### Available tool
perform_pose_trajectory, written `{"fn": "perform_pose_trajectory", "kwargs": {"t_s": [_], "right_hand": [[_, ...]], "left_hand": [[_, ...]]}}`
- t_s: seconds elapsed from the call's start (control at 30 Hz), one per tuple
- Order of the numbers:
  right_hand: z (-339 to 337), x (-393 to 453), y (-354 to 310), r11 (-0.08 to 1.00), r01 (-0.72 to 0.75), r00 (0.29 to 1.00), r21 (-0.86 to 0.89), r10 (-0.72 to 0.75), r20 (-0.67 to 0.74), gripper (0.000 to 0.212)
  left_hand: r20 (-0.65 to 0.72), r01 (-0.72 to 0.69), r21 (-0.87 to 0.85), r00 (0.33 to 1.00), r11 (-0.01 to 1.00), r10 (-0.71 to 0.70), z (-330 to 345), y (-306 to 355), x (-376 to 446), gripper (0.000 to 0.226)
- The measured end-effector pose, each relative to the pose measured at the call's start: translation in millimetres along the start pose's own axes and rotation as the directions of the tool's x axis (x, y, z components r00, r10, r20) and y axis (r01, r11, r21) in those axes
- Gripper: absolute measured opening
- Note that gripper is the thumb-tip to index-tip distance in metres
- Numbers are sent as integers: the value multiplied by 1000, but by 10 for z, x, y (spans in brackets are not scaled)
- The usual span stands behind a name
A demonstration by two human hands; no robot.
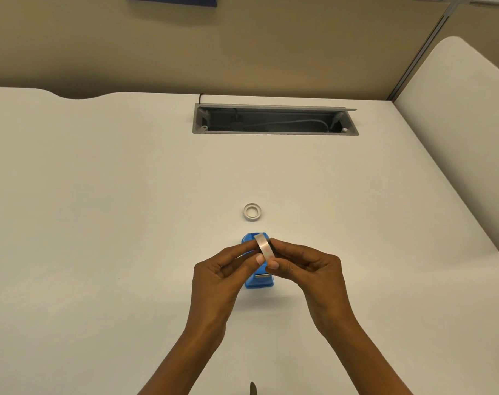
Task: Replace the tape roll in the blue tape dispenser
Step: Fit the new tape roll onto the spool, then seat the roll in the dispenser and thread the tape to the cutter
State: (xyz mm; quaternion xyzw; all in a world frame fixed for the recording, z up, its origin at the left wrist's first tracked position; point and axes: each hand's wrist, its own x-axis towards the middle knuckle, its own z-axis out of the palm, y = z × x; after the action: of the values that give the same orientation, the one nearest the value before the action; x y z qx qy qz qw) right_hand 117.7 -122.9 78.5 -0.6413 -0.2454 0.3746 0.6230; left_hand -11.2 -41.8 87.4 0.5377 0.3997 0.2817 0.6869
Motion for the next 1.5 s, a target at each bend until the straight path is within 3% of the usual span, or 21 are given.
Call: {"fn": "perform_pose_trajectory", "kwargs": {"t_s": [0.73,0.83,0.97,1.17,1.27,1.37,1.5], "right_hand": [[13,-66,129,996,-28,1000,87,28,6,38],[-12,-66,115,1000,-8,1000,1,8,25,40],[-120,15,75,991,-32,991,-131,49,127,60],[-201,208,33,984,6,974,-179,35,222,47],[-218,351,35,970,52,982,-239,-6,188,46],[-197,473,84,907,136,980,-398,-63,191,43],[-152,583,207,834,173,972,-525,-59,227,43]], "left_hand": [[1,-142,139,990,980,143,10,-103,0,22],[13,-145,143,989,979,145,10,-156,7,22],[51,-127,191,992,973,120,-4,-232,48,29],[49,-167,231,986,959,159,-40,-327,129,30],[81,-214,373,977,903,198,-149,-379,269,54],[212,-210,476,970,854,120,-257,-455,426,83],[350,-229,513,936,827,42,-289,-610,551,96]]}}
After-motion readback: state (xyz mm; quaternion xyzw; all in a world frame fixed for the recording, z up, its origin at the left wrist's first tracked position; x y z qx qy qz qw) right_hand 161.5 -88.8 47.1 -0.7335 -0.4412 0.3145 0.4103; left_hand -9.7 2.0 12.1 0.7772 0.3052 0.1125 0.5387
